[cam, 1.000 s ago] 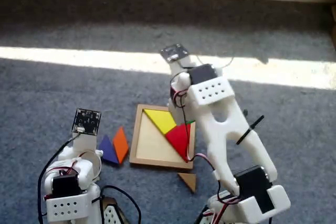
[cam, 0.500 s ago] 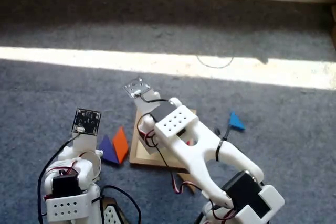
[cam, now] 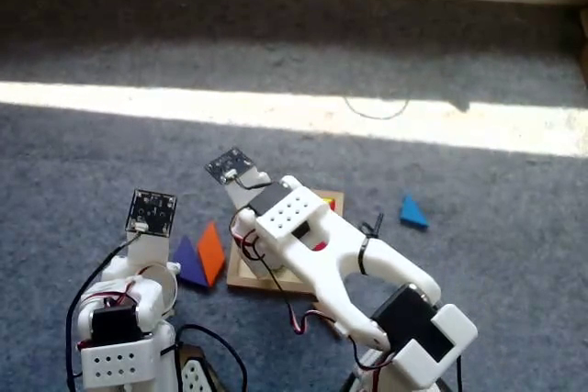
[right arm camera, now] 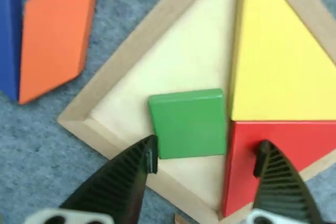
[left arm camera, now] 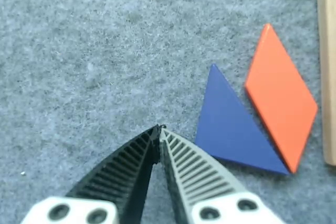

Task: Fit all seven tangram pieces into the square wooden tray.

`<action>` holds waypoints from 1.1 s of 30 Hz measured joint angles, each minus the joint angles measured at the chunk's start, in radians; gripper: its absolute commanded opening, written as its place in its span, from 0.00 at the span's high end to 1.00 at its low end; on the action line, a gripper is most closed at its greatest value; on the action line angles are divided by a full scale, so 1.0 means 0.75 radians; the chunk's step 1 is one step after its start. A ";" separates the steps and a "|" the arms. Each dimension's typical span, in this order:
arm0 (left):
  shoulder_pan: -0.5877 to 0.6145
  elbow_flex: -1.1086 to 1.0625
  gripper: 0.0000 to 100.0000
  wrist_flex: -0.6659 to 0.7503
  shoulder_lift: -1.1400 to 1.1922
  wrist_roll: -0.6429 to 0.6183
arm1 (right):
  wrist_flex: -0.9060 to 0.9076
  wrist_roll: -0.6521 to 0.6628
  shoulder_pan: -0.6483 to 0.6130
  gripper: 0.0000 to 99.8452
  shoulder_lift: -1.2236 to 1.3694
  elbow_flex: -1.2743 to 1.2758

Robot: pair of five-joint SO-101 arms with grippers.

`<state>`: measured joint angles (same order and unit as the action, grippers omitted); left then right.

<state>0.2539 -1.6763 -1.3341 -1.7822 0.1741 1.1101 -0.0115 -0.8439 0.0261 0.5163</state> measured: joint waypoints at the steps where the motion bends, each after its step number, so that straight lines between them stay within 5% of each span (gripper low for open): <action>1: 0.000 0.000 0.97 0.000 0.000 0.000 | 0.002 0.000 -0.002 0.70 0.000 0.000; 18: 0.000 0.000 0.97 0.000 0.000 0.000 | 0.004 0.000 0.000 0.95 -0.149 -0.029; 33: 0.000 0.000 0.97 0.000 0.000 0.000 | -0.080 0.000 0.029 0.96 0.020 -0.033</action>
<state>0.2539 -1.6763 -1.3341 -1.7822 0.1741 1.0503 -0.0115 -0.8224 0.0414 0.4918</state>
